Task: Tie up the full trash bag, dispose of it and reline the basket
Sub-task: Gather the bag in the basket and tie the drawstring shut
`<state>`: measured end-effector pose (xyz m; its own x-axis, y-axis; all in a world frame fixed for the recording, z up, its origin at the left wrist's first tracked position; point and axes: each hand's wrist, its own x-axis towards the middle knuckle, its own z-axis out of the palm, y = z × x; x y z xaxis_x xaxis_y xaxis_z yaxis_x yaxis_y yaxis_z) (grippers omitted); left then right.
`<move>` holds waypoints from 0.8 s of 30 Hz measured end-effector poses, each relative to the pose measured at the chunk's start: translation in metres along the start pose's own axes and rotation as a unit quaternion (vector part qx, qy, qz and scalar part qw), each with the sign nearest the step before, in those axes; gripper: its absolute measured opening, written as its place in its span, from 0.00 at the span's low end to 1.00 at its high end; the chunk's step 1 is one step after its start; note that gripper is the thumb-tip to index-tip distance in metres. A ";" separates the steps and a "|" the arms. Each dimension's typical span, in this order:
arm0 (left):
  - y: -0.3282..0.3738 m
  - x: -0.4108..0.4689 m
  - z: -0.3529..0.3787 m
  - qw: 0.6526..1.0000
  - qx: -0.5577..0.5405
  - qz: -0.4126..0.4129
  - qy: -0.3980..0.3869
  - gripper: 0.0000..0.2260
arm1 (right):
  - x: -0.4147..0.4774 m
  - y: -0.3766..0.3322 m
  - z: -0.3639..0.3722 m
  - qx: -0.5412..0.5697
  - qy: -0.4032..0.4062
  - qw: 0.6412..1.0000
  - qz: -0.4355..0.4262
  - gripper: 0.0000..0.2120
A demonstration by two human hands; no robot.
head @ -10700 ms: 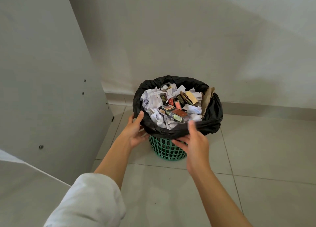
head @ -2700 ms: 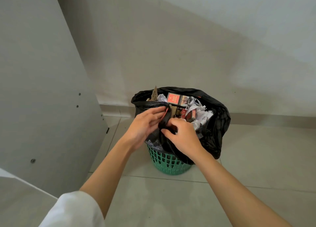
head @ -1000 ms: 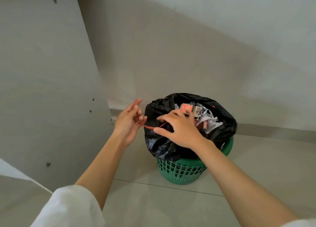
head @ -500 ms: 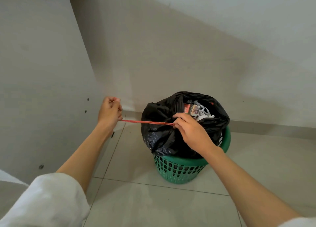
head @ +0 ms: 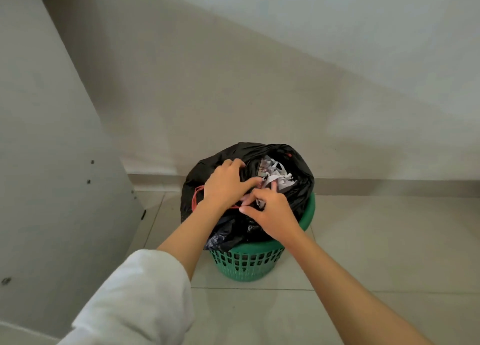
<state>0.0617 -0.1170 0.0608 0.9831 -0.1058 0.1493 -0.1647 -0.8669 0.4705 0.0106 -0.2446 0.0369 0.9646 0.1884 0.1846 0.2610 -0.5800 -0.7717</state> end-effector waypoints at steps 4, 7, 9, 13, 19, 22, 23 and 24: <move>-0.003 0.010 0.006 1.000 -0.002 -0.013 -0.009 0.17 | 0.001 0.017 -0.021 0.037 0.109 0.993 -0.009 0.03; -0.004 0.013 0.004 0.999 -0.038 -0.026 0.003 0.12 | 0.022 0.037 -0.036 0.000 0.223 0.973 0.054 0.05; -0.005 0.014 0.004 0.999 -0.040 -0.018 0.005 0.12 | 0.043 0.051 -0.044 -0.066 0.241 0.964 0.089 0.08; -0.011 0.016 0.007 0.996 -0.081 -0.022 0.011 0.11 | 0.076 0.080 -0.056 -0.160 0.199 0.946 0.199 0.16; -0.013 0.008 0.010 0.992 -0.111 -0.027 0.045 0.04 | 0.078 0.056 -0.074 0.079 0.163 0.974 0.136 0.11; 0.002 0.006 0.007 0.982 -0.138 -0.023 0.129 0.06 | 0.064 0.036 -0.079 0.222 0.094 0.966 0.090 0.07; 0.010 0.006 0.006 0.973 -0.171 -0.020 0.153 0.06 | 0.059 0.033 -0.080 0.234 0.074 0.967 0.071 0.06; 0.018 0.006 0.005 0.965 -0.199 -0.017 0.170 0.06 | 0.055 0.030 -0.081 0.245 0.053 0.967 0.052 0.07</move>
<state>0.0650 -0.1356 0.0655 0.9167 0.1441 0.3727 -0.2165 -0.6047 0.7665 0.0743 -0.3159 0.0733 0.9898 0.0517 0.1328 0.1389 -0.1406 -0.9803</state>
